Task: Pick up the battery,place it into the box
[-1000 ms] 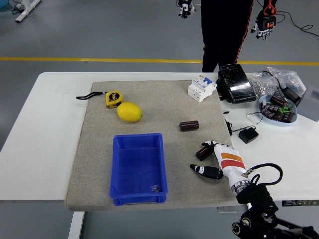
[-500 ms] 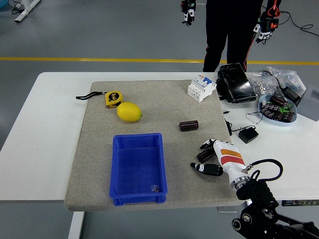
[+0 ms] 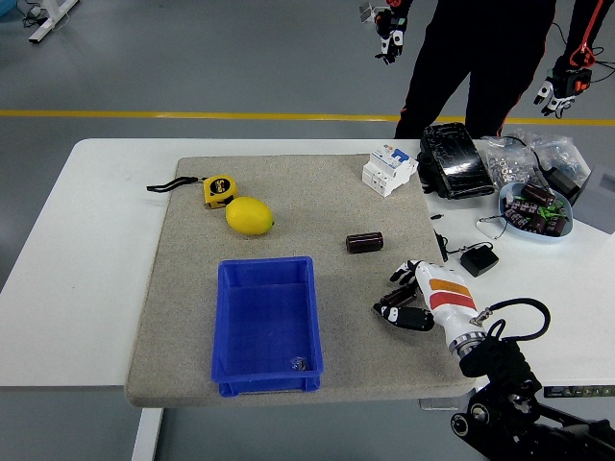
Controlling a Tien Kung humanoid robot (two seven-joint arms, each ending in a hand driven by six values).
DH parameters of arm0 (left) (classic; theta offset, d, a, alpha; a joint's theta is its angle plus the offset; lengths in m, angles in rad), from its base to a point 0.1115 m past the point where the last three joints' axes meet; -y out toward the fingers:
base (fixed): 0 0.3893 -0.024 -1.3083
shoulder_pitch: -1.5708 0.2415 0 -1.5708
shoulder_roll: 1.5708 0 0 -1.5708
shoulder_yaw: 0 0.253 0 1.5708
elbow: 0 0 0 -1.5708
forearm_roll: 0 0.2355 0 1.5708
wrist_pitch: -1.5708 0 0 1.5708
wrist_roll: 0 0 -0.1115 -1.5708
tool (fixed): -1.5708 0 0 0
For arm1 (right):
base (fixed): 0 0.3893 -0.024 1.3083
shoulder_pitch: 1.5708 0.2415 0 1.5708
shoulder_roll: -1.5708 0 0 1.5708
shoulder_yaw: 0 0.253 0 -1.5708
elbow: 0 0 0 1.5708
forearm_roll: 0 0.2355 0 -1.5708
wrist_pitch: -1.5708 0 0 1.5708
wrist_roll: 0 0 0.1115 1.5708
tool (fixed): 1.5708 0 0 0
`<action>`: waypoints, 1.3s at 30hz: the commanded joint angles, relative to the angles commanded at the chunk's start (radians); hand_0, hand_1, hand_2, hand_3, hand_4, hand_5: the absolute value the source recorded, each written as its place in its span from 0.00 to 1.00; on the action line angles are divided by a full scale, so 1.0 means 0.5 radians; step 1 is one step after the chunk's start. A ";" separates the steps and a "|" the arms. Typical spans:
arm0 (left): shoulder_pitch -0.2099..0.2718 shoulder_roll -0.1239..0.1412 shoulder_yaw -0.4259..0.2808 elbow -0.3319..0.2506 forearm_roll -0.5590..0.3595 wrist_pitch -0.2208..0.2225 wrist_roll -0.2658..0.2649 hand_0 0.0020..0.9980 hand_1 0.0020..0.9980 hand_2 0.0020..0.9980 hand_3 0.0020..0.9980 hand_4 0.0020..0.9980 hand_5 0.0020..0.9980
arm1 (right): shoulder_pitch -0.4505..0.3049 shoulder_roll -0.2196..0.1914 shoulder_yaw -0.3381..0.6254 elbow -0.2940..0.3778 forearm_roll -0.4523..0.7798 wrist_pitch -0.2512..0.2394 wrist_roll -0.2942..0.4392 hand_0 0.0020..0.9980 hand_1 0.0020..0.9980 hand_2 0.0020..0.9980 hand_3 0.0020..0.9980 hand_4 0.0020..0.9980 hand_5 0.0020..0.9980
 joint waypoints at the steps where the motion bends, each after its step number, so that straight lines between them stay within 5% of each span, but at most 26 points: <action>1: 0.001 0.000 -0.001 0.000 0.002 -0.001 0.001 0.66 0.66 0.66 0.58 0.62 0.58 | -0.001 -0.003 0.006 -0.006 -0.004 0.000 -0.002 0.37 0.46 0.54 0.55 0.94 0.34; 19: 0.002 0.003 -0.010 -0.001 0.030 -0.009 0.007 0.66 0.66 0.66 0.58 0.62 0.58 | -0.016 -0.013 0.029 -0.009 -0.043 0.000 0.010 0.36 0.46 0.54 0.55 0.91 0.33; 26: 0.000 0.003 -0.015 -0.002 0.041 -0.011 0.008 0.66 0.66 0.66 0.58 0.62 0.58 | -0.013 -0.014 0.023 -0.007 -0.028 0.000 0.026 0.23 0.34 0.44 0.50 0.85 0.29; 39: -0.003 0.005 -0.023 -0.002 0.056 -0.017 0.012 0.66 0.66 0.66 0.58 0.62 0.58 | -0.010 -0.018 0.033 0.004 -0.045 0.000 0.033 0.20 0.32 0.43 0.49 0.83 0.29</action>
